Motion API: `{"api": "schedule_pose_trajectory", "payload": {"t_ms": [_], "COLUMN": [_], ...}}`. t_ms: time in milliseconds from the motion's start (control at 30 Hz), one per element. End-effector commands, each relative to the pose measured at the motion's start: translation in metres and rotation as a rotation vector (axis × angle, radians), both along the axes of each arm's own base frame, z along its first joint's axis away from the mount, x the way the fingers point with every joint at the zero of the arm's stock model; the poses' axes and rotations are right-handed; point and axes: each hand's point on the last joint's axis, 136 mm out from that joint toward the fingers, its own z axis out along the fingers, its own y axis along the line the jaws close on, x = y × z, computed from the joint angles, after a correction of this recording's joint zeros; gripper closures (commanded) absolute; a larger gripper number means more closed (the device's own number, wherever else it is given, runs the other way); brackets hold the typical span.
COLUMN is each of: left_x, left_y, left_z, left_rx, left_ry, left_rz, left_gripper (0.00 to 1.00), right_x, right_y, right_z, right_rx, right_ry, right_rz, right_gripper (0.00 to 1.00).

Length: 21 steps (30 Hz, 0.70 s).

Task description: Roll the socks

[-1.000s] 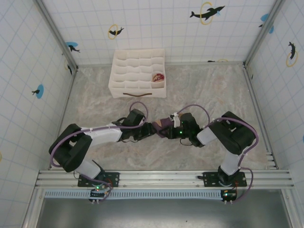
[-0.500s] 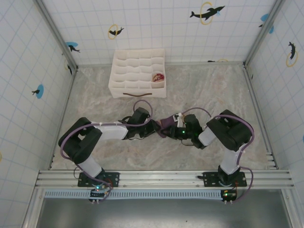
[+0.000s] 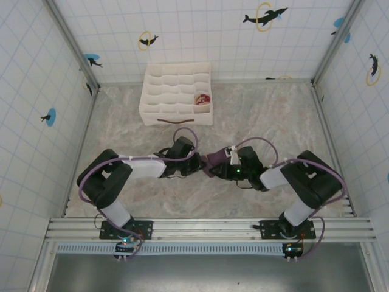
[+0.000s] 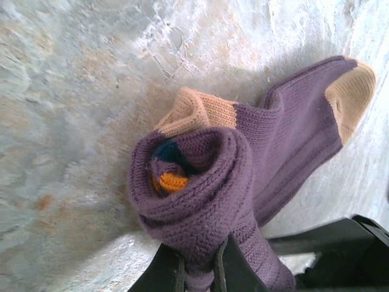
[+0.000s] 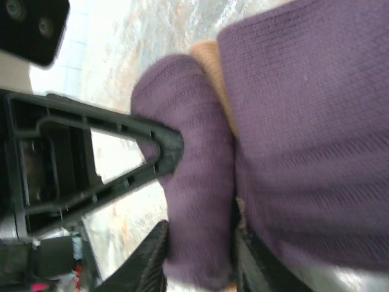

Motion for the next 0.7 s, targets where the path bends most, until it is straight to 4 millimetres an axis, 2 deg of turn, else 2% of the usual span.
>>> {"api": "schedule_pose_trajectory", "payload": {"t_ms": [0, 167, 367, 667], "left_x": [-0.005, -0.010, -0.016, -0.023], "left_y": [0.041, 0.049, 0.052, 0.051], "left_z": [-0.024, -0.019, -0.015, -0.009], "left_rx": [0.190, 0.211, 0.194, 0.161], "left_ry": [0.031, 0.033, 0.048, 0.058], "left_rz": [0.045, 0.050, 0.061, 0.049], "left_gripper": [1.00, 1.00, 1.00, 1.00], "right_x": [-0.017, -0.009, -0.011, -0.022], "right_y": [-0.017, -0.014, -0.005, 0.025], "right_z": [-0.012, 0.019, 0.040, 0.060], "right_rx": [-0.201, -0.308, -0.546, -0.854], "right_ry": [-0.036, -0.241, -0.550, -0.984], "right_rz": [0.061, 0.091, 0.150, 0.242], "right_gripper": [0.61, 0.51, 0.34, 0.33]}}
